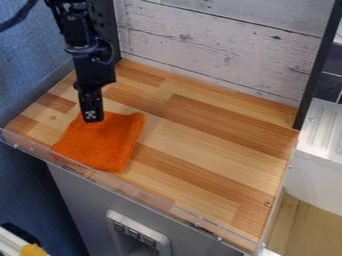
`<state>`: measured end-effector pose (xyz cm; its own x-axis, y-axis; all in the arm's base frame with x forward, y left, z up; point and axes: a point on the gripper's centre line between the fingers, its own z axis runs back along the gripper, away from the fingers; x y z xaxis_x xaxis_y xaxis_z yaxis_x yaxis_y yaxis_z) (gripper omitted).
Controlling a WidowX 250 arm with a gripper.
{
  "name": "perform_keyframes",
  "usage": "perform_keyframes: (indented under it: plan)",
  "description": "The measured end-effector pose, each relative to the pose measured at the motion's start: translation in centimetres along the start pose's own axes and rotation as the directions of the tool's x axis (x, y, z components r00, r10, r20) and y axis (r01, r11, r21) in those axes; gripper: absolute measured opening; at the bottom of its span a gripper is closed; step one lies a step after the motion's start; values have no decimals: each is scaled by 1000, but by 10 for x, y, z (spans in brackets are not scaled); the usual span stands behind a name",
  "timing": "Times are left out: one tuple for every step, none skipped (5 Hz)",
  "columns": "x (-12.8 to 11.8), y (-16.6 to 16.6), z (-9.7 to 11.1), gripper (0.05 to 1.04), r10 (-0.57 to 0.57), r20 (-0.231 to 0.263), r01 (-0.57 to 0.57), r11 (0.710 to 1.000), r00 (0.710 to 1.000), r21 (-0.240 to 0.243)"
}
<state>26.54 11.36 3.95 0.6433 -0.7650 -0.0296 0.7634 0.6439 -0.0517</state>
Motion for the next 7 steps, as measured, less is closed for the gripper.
perform_keyframes:
  plan:
    - [6, 3, -12, 62, 1, -23, -1, 1000, 1000, 9]
    - [11, 7, -18, 62, 5, -37, -4, 999, 999, 42]
    - [10, 0, -27, 62, 8, -54, -6, 999, 998, 50]
    - [11, -4, -28, 62, 17, -45, -14, 996, 999, 84]
    - [13, -5, -27, 62, 103, -29, -100, 989, 994, 107]
    - [15, -2, -26, 62, 229, 0, -227, 966, 973, 123]
    - [19, 5, -20, 62, 362, 40, -364, 922, 931, 133]
